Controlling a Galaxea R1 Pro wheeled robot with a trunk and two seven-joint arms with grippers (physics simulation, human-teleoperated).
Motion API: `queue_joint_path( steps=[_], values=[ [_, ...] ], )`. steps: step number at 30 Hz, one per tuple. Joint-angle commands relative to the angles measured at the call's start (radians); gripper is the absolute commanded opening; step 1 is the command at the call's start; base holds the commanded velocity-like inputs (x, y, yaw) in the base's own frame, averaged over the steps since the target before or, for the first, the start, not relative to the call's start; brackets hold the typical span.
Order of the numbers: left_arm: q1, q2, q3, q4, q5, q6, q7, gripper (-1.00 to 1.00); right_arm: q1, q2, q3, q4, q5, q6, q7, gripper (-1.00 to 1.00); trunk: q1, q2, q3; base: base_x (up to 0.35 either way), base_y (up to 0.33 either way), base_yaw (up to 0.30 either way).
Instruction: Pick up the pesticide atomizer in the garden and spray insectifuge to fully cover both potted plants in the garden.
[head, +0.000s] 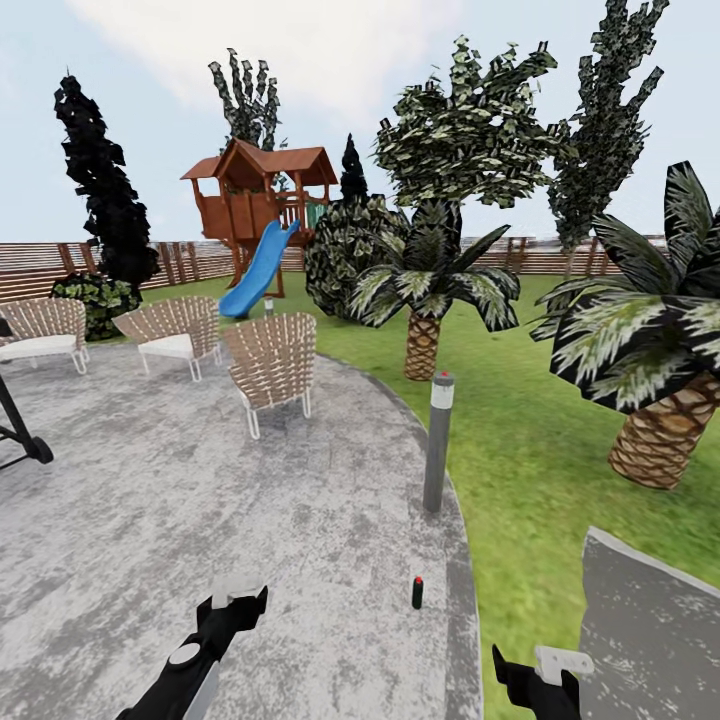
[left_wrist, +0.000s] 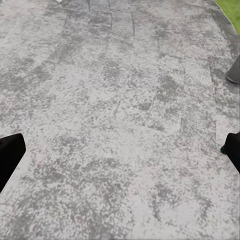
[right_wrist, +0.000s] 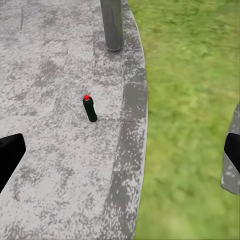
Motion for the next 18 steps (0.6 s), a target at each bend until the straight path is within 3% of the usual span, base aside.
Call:
queue_joint_path(
  steps=[1,10,18],
  values=[
    [-0.001,0.0,0.001,0.0,0.008,-0.003,0.001,1.0,-0.001,0.0,0.001,0.001,-0.01,-0.004,-0.001,1.0,0.0,0.0,-0.001,0.032,-0.037,0.0],
    [-0.001,0.0,0.001,0.0,0.008,-0.002,0.001,1.0,-0.001,0.0,-0.001,0.0,-0.01,-0.004,-0.001,1.0,0.0,0.0,-0.002,0.103,-0.212,0.027],
    [-0.001,0.0,0.001,0.0,0.008,-0.001,0.002,1.0,-0.001,0.0,-0.003,-0.001,-0.01,-0.004,0.0,1.0,0.0,0.0,-0.006,0.142,-0.291,0.19]
  ],
)
